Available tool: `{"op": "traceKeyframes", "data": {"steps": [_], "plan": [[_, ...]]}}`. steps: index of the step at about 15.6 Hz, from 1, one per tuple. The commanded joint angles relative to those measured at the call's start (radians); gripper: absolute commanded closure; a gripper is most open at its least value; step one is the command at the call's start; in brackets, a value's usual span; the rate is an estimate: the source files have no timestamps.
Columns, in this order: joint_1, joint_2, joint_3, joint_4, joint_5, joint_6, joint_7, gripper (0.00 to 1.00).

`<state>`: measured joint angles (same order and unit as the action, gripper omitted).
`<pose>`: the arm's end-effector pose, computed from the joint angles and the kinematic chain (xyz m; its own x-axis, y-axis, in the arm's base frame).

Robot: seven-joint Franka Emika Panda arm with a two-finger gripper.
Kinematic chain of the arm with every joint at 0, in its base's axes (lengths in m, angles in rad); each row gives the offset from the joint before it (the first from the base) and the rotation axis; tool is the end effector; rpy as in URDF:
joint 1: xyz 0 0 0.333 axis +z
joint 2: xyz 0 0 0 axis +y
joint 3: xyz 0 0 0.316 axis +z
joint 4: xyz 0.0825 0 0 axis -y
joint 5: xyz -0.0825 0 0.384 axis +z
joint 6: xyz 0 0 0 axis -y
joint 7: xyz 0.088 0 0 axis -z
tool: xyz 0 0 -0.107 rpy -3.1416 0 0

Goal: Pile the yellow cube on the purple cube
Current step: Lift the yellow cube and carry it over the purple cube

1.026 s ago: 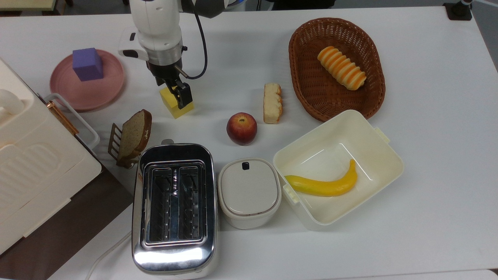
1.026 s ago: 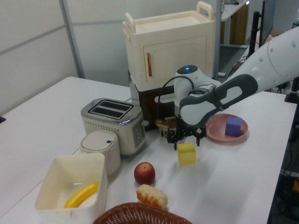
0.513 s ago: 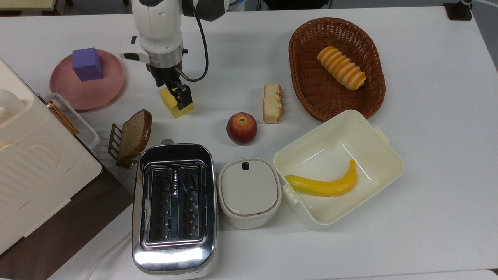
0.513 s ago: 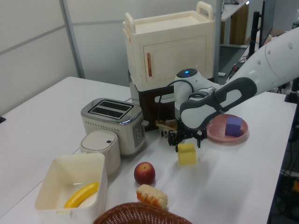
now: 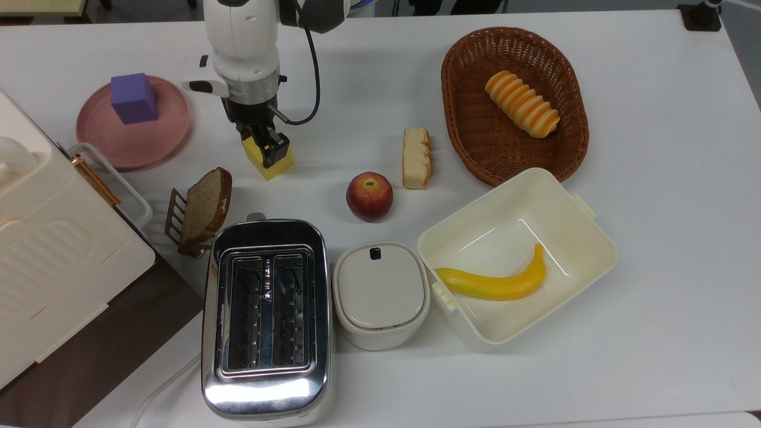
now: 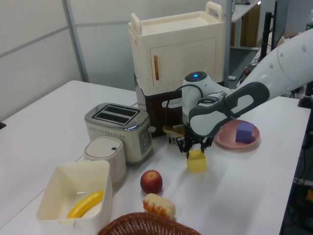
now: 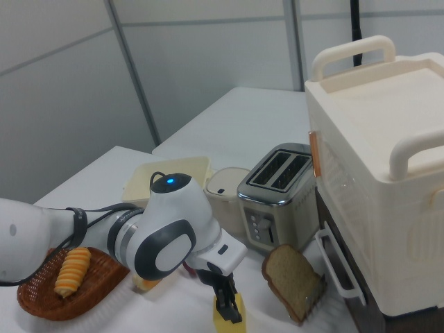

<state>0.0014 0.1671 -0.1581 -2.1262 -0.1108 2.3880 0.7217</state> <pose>0.5673 -0.0891 0.3419 0.6925 -0.7076 0.1405 -0.7167 -0.6971 0.0217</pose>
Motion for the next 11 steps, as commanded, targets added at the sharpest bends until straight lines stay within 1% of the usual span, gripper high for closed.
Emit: {"op": "traceKeyframes", "data": {"steps": [1, 3, 5, 7, 11], "plan": [[-0.003, -0.026, -0.006, -0.028, -0.018, 0.022, -0.021, 0.70], [-0.024, -0.073, -0.006, -0.028, -0.018, -0.018, -0.039, 0.70], [-0.078, -0.154, -0.006, -0.023, -0.015, -0.107, -0.115, 0.70], [-0.098, -0.211, -0.006, -0.020, -0.009, -0.165, -0.160, 0.70], [-0.155, -0.287, -0.009, -0.017, -0.009, -0.210, -0.211, 0.70]]}}
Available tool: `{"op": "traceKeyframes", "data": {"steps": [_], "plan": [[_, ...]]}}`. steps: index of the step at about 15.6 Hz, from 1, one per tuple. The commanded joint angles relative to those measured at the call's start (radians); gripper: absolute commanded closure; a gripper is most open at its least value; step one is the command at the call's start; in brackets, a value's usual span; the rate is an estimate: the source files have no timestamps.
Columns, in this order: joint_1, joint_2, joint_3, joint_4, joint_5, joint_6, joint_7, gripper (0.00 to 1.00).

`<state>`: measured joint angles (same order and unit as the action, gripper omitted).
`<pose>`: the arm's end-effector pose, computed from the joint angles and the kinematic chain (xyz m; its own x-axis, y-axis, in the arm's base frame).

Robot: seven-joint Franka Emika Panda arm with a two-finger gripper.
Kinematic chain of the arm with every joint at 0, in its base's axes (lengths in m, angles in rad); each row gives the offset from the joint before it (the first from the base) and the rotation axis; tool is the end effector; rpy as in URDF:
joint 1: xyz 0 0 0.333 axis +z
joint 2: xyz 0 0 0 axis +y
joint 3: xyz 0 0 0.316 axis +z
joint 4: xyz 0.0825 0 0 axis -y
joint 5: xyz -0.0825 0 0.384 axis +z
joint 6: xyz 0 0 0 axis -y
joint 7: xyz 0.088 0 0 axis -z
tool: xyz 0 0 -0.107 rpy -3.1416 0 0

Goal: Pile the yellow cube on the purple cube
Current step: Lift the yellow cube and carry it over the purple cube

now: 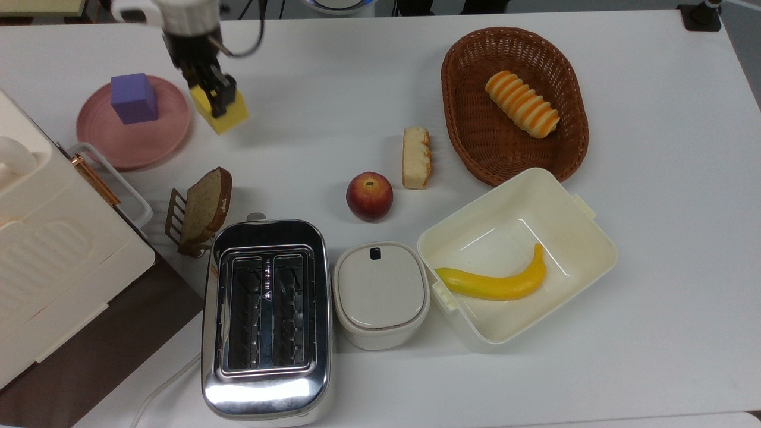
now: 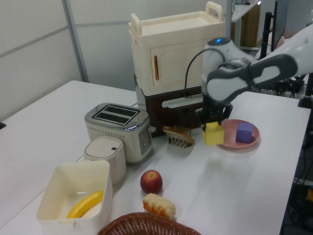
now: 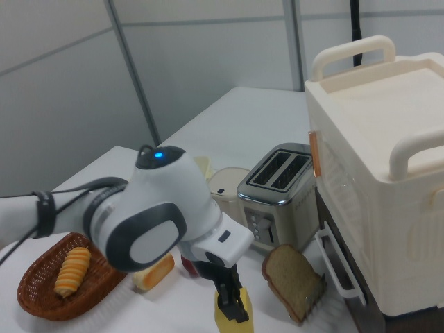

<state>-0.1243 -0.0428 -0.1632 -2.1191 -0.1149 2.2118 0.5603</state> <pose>0.5229 -0.1593 0.4442 0.6983 -0.6975 0.1611 -0.7077 -0.7064 0.0092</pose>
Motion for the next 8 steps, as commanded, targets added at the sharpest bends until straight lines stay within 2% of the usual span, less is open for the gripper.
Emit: {"op": "traceKeyframes", "data": {"steps": [1, 4, 8], "plan": [[-0.044, -0.091, -0.012, -0.024, -0.005, -0.040, -0.071, 0.70], [-0.078, -0.095, -0.039, -0.010, -0.003, -0.040, -0.131, 0.70], [-0.185, -0.083, -0.051, -0.004, 0.003, -0.034, -0.340, 0.70]]}}
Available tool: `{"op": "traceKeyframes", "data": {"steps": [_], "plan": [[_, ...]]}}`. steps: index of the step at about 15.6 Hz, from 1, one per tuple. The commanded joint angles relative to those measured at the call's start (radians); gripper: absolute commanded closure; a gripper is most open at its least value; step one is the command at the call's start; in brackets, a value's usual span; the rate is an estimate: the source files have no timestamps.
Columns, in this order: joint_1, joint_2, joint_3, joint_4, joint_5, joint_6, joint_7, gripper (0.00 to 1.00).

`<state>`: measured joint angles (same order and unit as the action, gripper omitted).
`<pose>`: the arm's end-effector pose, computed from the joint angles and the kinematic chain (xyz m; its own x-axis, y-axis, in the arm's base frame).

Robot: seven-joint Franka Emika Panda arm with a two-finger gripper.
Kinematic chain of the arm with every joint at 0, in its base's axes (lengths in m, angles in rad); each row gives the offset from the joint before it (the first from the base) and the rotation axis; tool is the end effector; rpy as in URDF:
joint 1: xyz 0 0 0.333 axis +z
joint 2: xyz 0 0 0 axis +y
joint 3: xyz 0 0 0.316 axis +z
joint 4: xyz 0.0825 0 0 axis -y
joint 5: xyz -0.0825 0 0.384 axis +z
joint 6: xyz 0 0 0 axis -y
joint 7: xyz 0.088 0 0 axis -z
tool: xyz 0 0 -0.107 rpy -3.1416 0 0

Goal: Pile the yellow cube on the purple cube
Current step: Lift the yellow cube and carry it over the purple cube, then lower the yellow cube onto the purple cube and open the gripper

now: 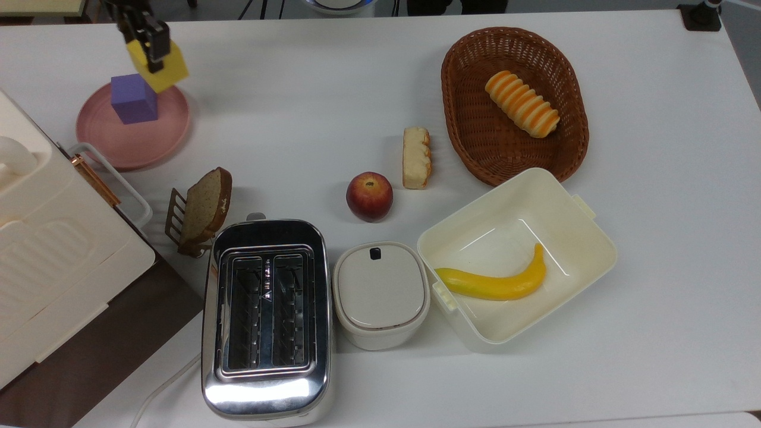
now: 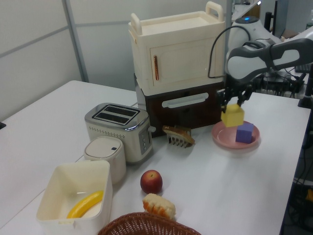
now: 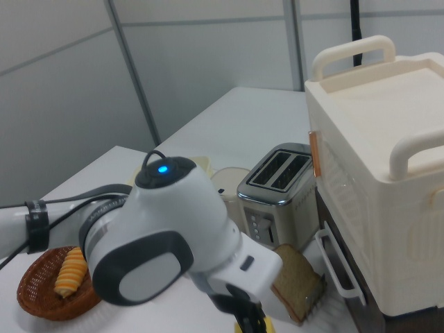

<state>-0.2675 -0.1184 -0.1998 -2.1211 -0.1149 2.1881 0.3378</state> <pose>0.4741 -0.2470 0.4806 0.7199 -0.6657 0.1967 -0.6813 -0.7319 0.0165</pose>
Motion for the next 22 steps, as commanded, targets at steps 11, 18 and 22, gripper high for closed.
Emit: {"op": "traceKeyframes", "data": {"steps": [11, 18, 22], "plan": [[-0.045, 0.097, -0.119, 0.030, 0.047, 0.101, -0.217, 0.70], [-0.044, 0.118, -0.113, 0.047, 0.047, 0.102, -0.218, 0.70], [-0.044, 0.123, -0.113, 0.043, 0.047, 0.111, -0.220, 0.70]]}}
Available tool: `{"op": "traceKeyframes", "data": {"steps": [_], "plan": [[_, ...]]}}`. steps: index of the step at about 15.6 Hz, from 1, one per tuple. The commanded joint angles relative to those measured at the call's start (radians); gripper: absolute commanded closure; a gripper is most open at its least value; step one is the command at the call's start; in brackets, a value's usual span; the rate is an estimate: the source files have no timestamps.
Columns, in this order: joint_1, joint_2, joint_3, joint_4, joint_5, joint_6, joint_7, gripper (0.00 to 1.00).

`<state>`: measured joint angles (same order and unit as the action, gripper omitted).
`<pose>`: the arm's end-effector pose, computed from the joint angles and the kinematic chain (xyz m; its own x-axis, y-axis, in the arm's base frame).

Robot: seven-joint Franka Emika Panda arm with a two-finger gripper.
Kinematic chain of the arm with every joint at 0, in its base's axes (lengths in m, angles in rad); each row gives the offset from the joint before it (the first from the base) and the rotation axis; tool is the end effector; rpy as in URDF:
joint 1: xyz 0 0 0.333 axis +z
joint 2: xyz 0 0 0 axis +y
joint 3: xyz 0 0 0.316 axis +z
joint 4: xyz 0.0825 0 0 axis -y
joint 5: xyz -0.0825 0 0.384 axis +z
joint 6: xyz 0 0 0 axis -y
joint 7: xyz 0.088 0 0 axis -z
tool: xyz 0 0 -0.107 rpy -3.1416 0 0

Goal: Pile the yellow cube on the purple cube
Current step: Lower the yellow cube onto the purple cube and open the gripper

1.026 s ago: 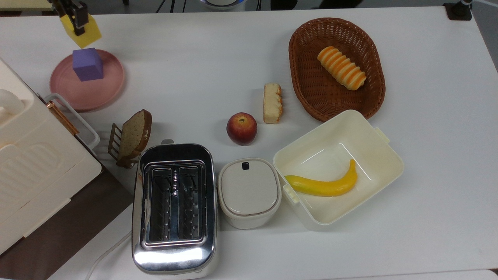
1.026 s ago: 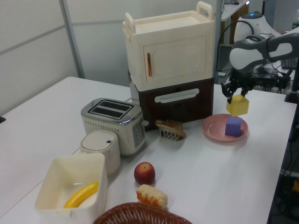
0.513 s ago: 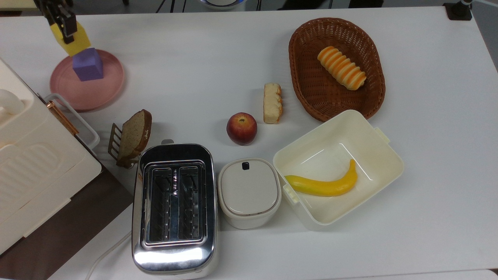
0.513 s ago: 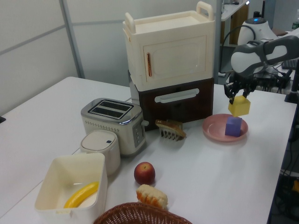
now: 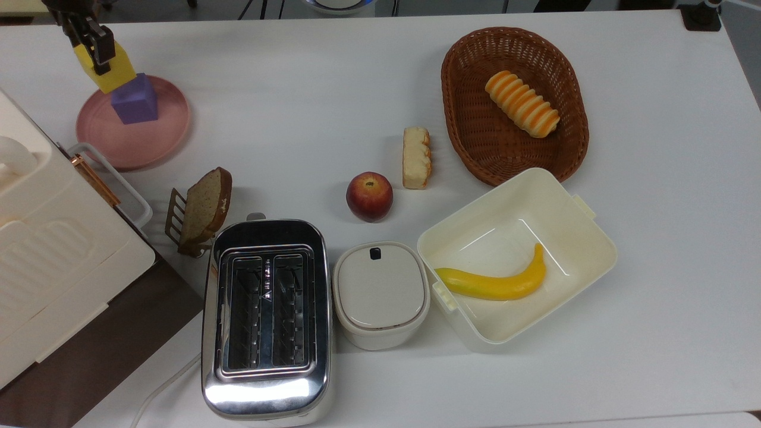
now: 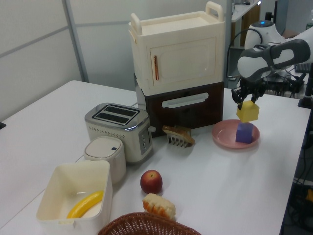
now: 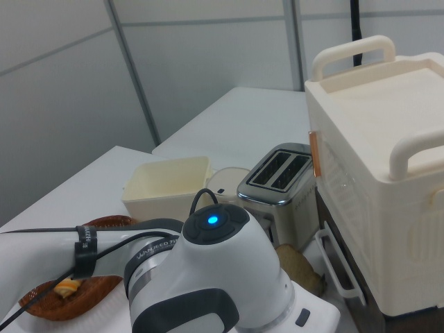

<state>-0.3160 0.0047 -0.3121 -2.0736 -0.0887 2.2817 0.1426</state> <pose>0.4581 -0.3350 0.4473 0.7390 -0.6405 0.2091 -0.6621 -0.7477 0.0497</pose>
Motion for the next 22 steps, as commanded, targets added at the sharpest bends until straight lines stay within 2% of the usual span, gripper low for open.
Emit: {"op": "traceKeyframes", "data": {"steps": [1, 20, 21, 22], "plan": [[0.005, 0.004, -0.001, -0.005, 0.021, 0.018, -0.026, 0.70], [0.014, 0.044, 0.010, -0.025, 0.018, 0.022, -0.061, 0.68], [0.014, 0.046, 0.010, -0.025, 0.018, 0.022, -0.061, 0.55], [0.014, 0.047, 0.010, -0.025, 0.017, 0.022, -0.061, 0.24]]}}
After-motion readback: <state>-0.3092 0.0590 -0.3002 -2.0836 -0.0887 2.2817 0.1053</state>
